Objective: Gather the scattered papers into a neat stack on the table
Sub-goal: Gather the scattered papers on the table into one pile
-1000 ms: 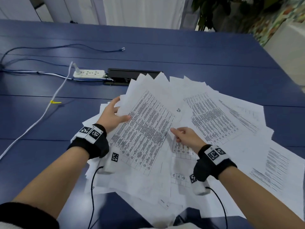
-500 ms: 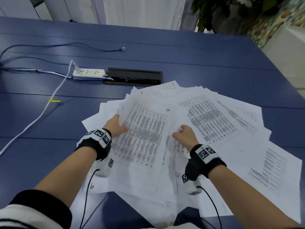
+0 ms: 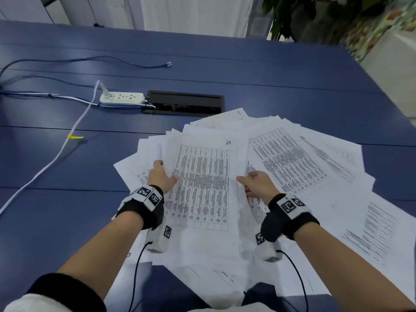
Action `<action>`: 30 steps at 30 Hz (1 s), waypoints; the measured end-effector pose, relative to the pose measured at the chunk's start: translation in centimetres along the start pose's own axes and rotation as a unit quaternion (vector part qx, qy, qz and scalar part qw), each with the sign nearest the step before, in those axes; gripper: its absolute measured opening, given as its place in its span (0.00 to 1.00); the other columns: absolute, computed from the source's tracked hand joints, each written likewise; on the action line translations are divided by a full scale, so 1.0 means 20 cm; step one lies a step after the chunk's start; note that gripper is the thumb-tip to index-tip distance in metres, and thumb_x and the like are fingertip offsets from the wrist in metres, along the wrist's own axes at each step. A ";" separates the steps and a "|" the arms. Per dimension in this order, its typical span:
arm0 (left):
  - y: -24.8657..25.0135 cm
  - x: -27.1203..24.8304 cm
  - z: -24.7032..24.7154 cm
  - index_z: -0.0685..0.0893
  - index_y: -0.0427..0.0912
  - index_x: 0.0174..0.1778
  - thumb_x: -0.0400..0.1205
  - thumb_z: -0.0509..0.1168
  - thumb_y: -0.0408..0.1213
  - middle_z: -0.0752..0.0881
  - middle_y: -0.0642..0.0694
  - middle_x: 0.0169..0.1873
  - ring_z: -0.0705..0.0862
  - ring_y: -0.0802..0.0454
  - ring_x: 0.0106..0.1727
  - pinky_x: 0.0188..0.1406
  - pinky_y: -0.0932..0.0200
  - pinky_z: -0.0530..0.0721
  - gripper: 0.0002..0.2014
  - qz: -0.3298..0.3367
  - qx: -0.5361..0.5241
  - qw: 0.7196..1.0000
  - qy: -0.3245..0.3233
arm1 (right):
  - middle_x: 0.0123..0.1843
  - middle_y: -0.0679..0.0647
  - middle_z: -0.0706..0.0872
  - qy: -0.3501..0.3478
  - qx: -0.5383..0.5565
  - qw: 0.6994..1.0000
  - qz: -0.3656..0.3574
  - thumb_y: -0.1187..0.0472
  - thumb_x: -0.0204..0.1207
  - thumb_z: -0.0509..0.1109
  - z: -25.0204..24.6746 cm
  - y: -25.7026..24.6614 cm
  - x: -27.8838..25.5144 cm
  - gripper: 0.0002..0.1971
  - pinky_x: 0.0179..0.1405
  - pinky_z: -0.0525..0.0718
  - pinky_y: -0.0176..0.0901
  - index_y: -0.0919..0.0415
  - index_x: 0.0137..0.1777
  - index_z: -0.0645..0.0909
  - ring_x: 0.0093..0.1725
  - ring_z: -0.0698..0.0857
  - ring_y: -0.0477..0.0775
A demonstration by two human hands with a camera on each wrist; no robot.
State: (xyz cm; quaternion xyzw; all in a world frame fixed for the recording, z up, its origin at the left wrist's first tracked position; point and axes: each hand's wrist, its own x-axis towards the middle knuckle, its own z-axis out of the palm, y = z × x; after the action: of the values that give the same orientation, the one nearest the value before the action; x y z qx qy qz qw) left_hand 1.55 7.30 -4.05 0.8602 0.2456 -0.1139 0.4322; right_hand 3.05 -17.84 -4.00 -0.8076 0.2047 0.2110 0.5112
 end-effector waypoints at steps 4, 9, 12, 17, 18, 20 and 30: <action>0.00 -0.01 -0.01 0.66 0.31 0.74 0.76 0.71 0.41 0.75 0.41 0.70 0.73 0.40 0.72 0.72 0.49 0.71 0.34 -0.005 0.040 0.998 -0.054 | 0.57 0.63 0.84 -0.005 -0.035 0.999 -0.026 0.61 0.75 0.71 0.01 0.00 -0.03 0.24 0.57 0.83 0.52 0.70 0.69 0.72 0.52 0.82 0.57; 0.01 -0.08 0.00 0.71 0.34 0.70 0.75 0.73 0.37 0.79 0.43 0.68 0.77 0.42 0.68 0.73 0.47 0.71 0.30 -0.032 -0.113 0.978 -0.170 | 0.61 0.58 0.86 -0.049 -0.048 0.996 -0.062 0.63 0.75 0.71 -0.01 0.01 -0.06 0.17 0.48 0.82 0.37 0.66 0.64 0.79 0.52 0.84 0.53; 0.03 -0.14 0.05 0.76 0.34 0.67 0.79 0.67 0.30 0.84 0.42 0.62 0.82 0.45 0.63 0.65 0.54 0.78 0.20 -0.005 -0.229 0.958 -0.173 | 0.60 0.56 0.85 -0.064 -0.063 0.995 -0.052 0.58 0.74 0.73 -0.10 0.05 -0.05 0.23 0.38 0.79 0.26 0.65 0.67 0.77 0.49 0.82 0.48; 0.13 -0.22 0.21 0.76 0.33 0.67 0.79 0.65 0.27 0.84 0.42 0.62 0.83 0.50 0.56 0.55 0.62 0.80 0.19 0.017 -0.285 0.940 -0.187 | 0.65 0.56 0.78 -0.038 -0.028 0.999 -0.026 0.45 0.68 0.75 -0.29 0.13 -0.03 0.38 0.69 0.75 0.51 0.65 0.72 0.67 0.64 0.79 0.58; 0.13 -0.21 0.25 0.75 0.32 0.68 0.79 0.66 0.28 0.82 0.41 0.63 0.82 0.49 0.59 0.59 0.59 0.77 0.20 0.010 -0.251 0.954 -0.162 | 0.62 0.54 0.81 -0.057 -0.018 0.998 -0.027 0.50 0.71 0.73 -0.31 0.14 -0.04 0.28 0.66 0.76 0.47 0.62 0.67 0.72 0.60 0.81 0.56; 0.12 -0.21 0.31 0.75 0.31 0.68 0.78 0.68 0.30 0.82 0.39 0.63 0.80 0.45 0.65 0.62 0.56 0.74 0.22 0.008 -0.174 0.978 -0.118 | 0.56 0.54 0.88 -0.069 -0.018 0.997 -0.041 0.57 0.73 0.73 -0.36 0.16 -0.04 0.17 0.56 0.82 0.42 0.62 0.60 0.80 0.49 0.86 0.50; 0.28 -0.24 0.54 0.75 0.36 0.69 0.79 0.68 0.33 0.82 0.42 0.63 0.80 0.43 0.65 0.66 0.50 0.76 0.22 0.013 -0.170 0.974 -0.150 | 0.47 0.56 0.85 0.014 -0.120 0.989 -0.090 0.68 0.78 0.66 -0.73 0.10 0.10 0.04 0.35 0.81 0.32 0.66 0.50 0.81 0.41 0.85 0.53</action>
State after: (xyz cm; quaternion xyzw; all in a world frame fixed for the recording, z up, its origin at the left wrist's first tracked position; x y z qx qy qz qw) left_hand 0.49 -5.71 -4.79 0.7500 0.1827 -0.1929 0.6057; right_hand 5.62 -32.09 -0.95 -0.8813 0.1114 0.1755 0.4243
